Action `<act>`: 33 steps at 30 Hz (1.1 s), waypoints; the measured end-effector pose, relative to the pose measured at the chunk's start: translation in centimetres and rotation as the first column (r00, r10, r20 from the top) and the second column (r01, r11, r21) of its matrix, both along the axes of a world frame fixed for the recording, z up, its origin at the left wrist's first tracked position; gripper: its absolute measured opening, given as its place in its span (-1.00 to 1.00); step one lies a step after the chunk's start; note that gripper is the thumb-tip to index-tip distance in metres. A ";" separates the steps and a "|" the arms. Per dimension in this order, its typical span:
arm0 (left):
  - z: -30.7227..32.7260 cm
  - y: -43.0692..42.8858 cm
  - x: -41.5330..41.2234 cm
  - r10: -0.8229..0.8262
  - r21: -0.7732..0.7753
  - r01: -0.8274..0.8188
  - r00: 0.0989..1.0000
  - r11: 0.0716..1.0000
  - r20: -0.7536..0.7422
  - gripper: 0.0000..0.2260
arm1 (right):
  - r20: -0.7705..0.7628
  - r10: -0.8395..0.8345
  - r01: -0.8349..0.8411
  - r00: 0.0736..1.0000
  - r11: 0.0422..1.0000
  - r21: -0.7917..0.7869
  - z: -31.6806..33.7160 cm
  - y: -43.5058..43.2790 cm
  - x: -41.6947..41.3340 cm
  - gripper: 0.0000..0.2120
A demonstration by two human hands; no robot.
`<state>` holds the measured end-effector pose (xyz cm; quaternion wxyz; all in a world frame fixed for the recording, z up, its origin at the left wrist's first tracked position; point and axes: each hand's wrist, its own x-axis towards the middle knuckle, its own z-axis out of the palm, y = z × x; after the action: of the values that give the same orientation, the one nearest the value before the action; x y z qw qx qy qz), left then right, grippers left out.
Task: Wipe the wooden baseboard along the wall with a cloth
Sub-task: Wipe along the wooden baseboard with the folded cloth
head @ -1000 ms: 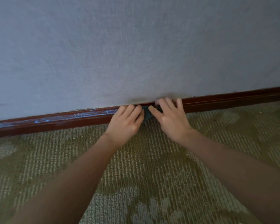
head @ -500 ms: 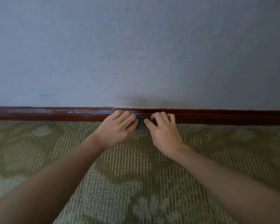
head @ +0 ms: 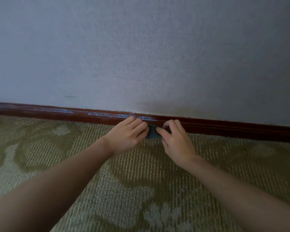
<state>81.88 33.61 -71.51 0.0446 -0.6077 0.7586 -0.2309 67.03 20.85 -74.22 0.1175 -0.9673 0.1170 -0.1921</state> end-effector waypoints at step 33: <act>-7.1 -2.8 3.5 -0.020 -0.278 -0.058 0.962 0.959 -0.271 -0.75 | 0.131 -0.113 0.141 0.985 0.963 -0.232 -4.6 -1.8 4.1 -0.76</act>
<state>85.37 30.84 -78.60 -0.1451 -0.6409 0.7107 -0.2512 71.18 19.06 -78.84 -0.0063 -0.9520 0.1478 -0.2679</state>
